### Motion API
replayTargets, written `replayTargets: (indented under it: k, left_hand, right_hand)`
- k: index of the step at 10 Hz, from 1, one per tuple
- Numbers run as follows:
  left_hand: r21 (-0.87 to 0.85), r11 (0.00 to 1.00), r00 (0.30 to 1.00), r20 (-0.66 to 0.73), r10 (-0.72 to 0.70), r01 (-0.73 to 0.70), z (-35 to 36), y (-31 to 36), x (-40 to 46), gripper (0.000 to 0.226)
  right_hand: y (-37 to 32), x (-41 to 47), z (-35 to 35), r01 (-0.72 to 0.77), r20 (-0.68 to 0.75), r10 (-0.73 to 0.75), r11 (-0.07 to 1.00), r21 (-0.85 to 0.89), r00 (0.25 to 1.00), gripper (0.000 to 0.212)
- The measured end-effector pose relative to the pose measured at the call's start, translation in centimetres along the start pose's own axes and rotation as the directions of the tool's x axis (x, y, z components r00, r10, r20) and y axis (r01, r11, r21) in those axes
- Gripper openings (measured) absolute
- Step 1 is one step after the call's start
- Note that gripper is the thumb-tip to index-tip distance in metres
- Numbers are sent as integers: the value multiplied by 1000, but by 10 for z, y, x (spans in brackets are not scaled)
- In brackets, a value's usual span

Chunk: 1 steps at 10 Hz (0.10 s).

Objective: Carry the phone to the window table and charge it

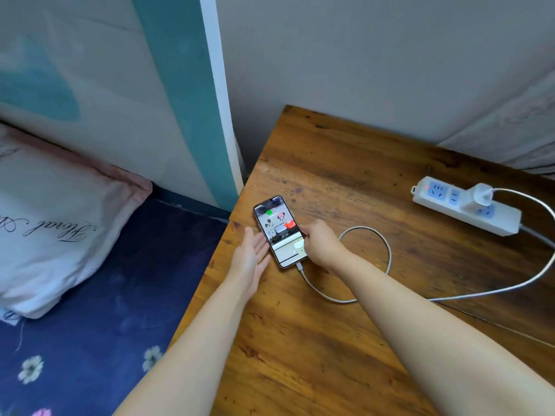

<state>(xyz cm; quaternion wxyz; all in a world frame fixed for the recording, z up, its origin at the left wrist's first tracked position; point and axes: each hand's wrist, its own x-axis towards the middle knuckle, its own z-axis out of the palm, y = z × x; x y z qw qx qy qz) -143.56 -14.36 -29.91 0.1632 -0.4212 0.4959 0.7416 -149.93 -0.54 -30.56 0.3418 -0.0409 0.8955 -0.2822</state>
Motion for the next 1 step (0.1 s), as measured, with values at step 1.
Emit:
replayTargets:
  k: [1]
  left_hand:
    - [45, 999, 1000, -7, -9, 10, 1, 0, -9, 57]
  right_hand:
    - [7, -24, 2, -36, -20, 38, 995, 95, 999, 47]
